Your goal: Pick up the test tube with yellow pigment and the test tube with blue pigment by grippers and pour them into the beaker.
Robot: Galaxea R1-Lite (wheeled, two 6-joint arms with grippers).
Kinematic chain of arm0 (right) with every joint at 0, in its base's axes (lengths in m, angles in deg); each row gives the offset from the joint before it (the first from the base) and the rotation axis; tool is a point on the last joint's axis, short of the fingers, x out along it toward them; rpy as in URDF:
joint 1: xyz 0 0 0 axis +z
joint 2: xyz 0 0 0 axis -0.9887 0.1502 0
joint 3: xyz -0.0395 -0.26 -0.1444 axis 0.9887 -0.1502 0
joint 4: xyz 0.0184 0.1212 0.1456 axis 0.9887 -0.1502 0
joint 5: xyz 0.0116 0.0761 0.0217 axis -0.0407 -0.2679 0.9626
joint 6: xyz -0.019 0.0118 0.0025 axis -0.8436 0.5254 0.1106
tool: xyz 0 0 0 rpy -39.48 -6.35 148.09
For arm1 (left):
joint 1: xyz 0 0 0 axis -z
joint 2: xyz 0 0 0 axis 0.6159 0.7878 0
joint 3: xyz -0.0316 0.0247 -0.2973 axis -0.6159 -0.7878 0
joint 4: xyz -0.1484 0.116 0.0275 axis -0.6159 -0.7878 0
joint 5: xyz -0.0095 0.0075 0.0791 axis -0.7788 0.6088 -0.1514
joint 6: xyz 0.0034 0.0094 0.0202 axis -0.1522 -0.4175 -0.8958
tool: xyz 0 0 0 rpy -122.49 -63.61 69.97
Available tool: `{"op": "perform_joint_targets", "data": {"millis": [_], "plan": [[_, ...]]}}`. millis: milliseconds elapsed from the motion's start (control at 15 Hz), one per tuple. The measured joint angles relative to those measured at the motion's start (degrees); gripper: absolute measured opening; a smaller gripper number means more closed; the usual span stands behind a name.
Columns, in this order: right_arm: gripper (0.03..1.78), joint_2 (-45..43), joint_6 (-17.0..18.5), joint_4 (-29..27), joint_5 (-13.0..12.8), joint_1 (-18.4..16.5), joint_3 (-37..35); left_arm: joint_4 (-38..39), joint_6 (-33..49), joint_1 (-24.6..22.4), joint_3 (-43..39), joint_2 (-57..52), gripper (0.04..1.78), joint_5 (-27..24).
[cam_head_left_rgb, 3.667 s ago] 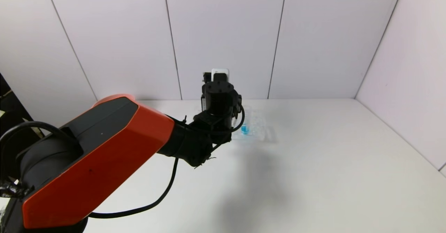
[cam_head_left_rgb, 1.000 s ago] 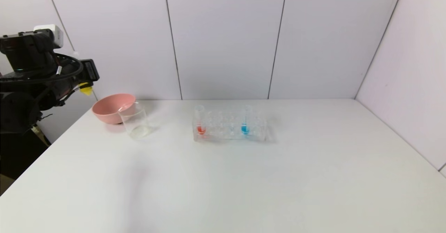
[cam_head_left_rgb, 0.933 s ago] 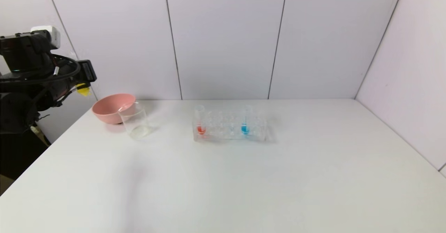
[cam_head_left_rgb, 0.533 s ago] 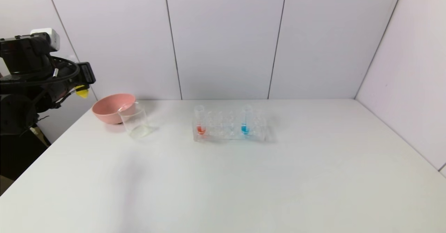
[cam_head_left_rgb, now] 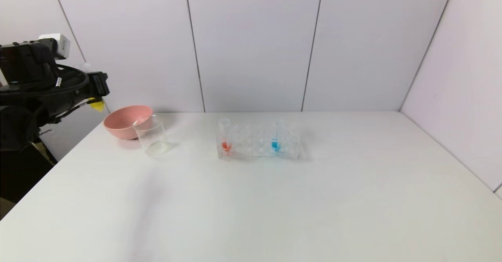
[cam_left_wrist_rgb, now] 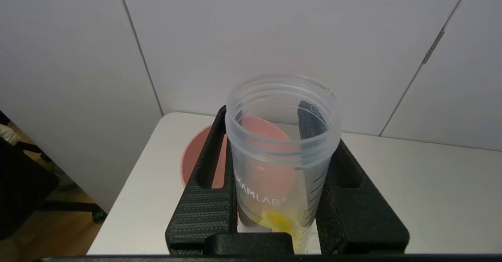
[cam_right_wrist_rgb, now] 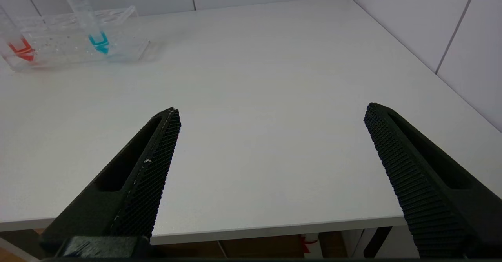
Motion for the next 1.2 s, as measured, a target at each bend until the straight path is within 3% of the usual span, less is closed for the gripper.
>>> {"op": "perform_joint_targets", "data": {"millis": [533,867,1067,1200], "plan": [[1.71,0.0,0.0,0.0,0.0,0.0,0.0,-2.1,-0.9,-1.1,3.0,2.6,0.54,-5.7],[1.71,0.0,0.0,0.0,0.0,0.0,0.0,-3.5,-7.5,-4.5,9.7,6.2,0.54,-17.6],[1.71,0.0,0.0,0.0,0.0,0.0,0.0,-10.1,-9.8,-5.1,12.8,7.3,0.54,-27.8],[1.71,0.0,0.0,0.0,0.0,0.0,0.0,-14.7,-13.9,-5.3,15.9,7.9,0.54,-30.6]]}}
